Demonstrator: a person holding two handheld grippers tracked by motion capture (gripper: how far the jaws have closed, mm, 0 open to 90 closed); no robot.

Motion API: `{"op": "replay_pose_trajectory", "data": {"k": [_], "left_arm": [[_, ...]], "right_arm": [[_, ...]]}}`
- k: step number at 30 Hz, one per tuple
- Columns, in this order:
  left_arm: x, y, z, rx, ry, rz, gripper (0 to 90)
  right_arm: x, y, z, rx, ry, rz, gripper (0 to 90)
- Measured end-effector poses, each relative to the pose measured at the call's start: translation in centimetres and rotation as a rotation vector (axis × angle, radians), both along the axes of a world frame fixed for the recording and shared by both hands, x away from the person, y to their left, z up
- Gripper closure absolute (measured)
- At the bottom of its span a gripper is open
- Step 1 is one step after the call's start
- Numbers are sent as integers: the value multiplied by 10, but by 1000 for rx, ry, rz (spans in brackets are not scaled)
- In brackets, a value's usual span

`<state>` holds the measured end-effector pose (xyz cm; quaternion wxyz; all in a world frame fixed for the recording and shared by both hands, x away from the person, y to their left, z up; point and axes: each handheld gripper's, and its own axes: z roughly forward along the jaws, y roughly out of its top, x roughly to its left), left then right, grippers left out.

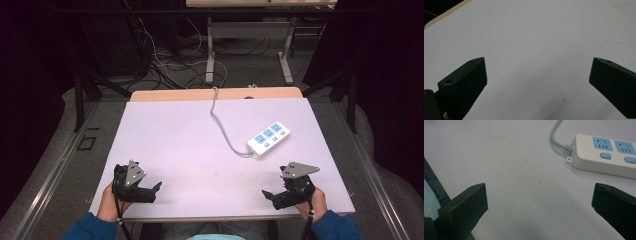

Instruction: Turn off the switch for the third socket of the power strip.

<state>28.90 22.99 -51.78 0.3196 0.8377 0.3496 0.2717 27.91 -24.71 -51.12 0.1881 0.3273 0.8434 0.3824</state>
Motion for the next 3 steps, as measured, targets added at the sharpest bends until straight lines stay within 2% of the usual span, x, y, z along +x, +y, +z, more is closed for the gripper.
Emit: {"op": "replay_pose_trajectory", "data": {"k": [3], "left_arm": [[1, 0, 0, 0, -5, 2, 15]], "right_arm": [[0, -1, 1, 5, 2, 4, 0]]}}
